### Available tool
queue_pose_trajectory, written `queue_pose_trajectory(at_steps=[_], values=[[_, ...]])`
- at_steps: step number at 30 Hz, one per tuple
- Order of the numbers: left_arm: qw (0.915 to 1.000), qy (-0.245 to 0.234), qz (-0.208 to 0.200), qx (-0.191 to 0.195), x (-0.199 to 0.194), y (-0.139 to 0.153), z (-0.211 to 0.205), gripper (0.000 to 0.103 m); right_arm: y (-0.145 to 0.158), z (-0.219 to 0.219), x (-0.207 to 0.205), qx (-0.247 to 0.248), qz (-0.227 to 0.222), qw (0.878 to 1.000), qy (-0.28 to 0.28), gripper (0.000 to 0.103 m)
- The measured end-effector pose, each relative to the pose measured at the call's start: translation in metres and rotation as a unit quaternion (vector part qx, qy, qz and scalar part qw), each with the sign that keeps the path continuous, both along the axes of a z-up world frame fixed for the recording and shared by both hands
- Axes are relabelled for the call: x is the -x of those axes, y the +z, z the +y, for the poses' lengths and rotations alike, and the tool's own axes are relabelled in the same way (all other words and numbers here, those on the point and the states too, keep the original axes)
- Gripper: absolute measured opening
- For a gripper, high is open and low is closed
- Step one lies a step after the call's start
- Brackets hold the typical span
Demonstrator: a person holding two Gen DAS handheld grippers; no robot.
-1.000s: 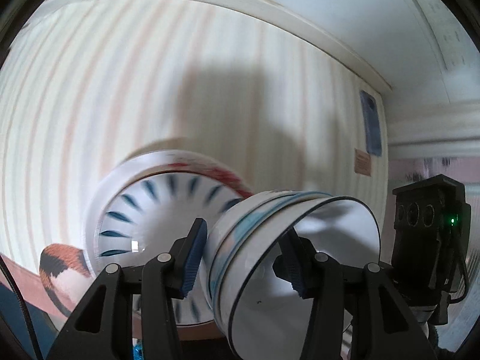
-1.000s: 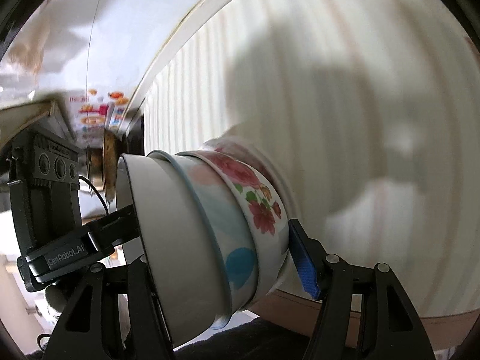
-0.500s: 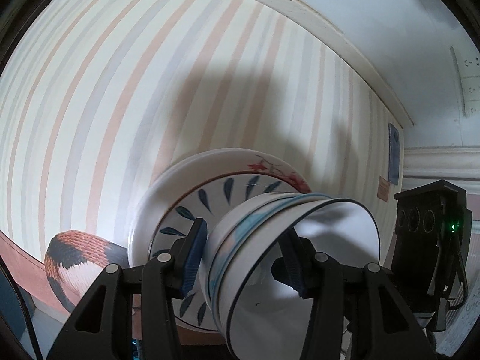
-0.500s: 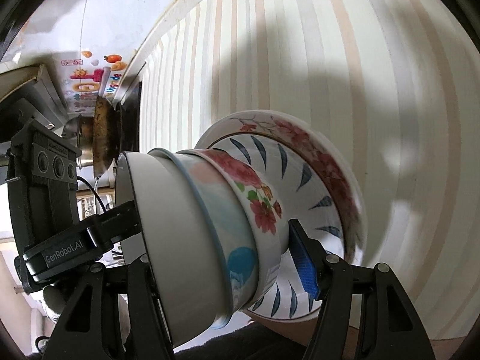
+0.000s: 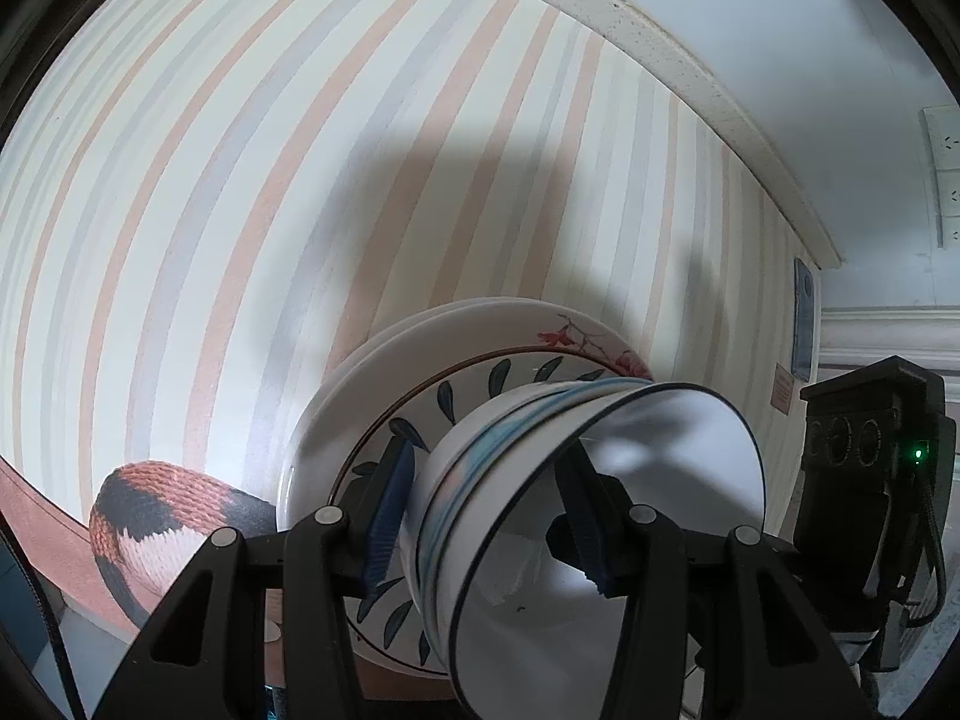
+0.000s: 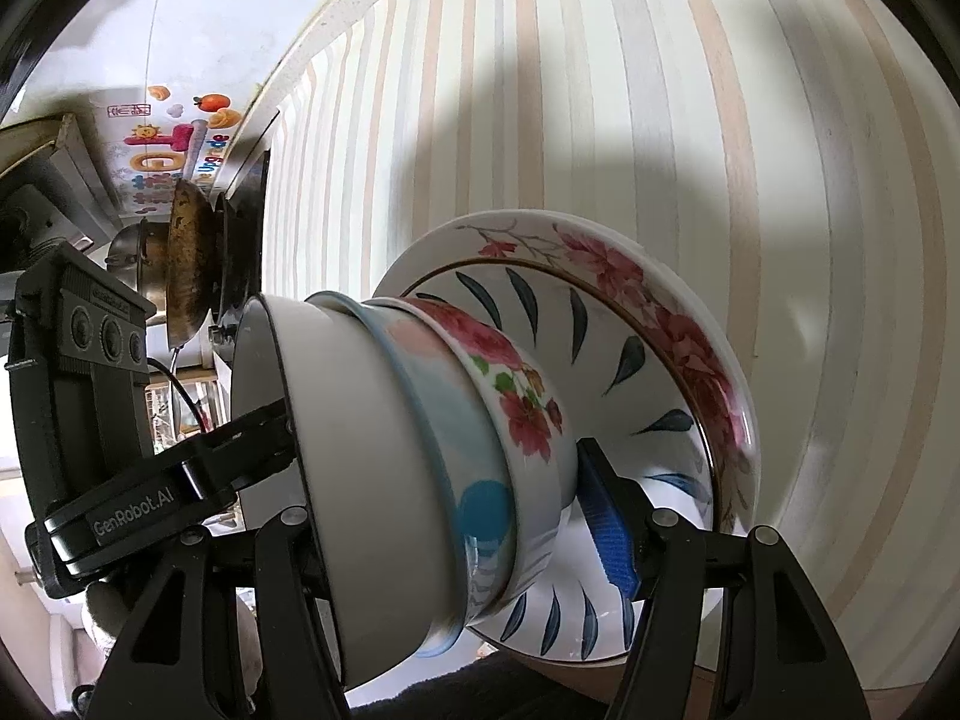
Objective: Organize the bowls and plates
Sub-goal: 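Carry the bowl stack with both grippers and lower it onto the plate stack, then open both grippers and pull them back from the stacked dishes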
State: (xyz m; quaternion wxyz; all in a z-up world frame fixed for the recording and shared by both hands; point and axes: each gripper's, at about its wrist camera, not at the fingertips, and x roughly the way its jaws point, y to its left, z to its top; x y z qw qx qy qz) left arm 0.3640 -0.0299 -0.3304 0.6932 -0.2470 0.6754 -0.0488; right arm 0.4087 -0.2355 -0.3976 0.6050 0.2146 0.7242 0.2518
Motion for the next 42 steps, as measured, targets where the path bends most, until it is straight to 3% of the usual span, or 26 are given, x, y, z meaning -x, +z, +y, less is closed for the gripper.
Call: queue_pose_trajectory(at_steps=[13,16,19,21,25,32,42], values=[[0.9990,-0.008,-0.011,-0.043,0.003,0.016,-0.001,0.045,0.009,0.006,0.005,0.017,-0.005,1.000,0.001,0.067],[0.9971,-0.017,-0.026,-0.069,0.007,0.029,-0.001,0.045,0.023,0.001,0.006,0.022,-0.029,0.999,0.000,0.069],[0.9938,-0.020,-0.049,-0.098,0.013,0.046,-0.001,0.046,0.044,-0.002,0.009,0.040,-0.065,0.997,0.001,0.079],[0.9909,-0.024,-0.065,-0.115,0.019,0.059,-0.001,0.047,0.065,-0.002,0.013,0.062,-0.103,0.993,0.007,0.088],[0.9847,-0.034,-0.094,-0.142,0.032,0.079,-0.002,0.047,0.103,-0.003,0.023,0.100,-0.165,0.981,0.014,0.097],[0.9734,-0.031,-0.151,-0.170,0.059,0.110,0.003,0.090,0.160,-0.004,0.056,0.155,-0.249,0.956,-0.013,0.100],[0.9511,-0.063,-0.242,-0.182,0.125,0.162,0.027,0.092,0.234,0.013,0.147,0.189,-0.320,0.922,-0.105,0.102]])
